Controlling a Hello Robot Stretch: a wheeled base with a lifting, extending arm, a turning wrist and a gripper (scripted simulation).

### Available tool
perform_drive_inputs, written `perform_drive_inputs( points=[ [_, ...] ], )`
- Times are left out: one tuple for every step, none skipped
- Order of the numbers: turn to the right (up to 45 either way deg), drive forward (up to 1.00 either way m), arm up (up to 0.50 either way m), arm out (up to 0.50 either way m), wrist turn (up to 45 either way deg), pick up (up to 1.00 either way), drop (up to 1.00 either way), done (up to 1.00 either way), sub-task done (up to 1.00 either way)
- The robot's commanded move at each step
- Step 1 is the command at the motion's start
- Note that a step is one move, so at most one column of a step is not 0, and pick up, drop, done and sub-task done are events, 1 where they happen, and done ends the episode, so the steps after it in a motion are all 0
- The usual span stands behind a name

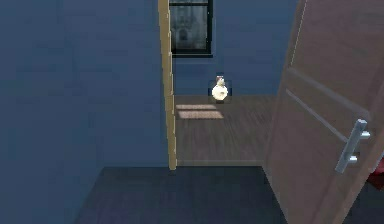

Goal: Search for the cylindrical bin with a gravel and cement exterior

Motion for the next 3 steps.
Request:
perform_drive_inputs(
  points=[
    [3.0,0.00,0.00,0.00,0.0,0.00,0.00,0.00,0.00],
    [3.0,0.00,0.00,0.00,0.0,0.00,0.00,0.00,0.00],
    [0.0,1.00,0.00,0.00,0.0,0.00,0.00,0.00,0.00]
  ],
)
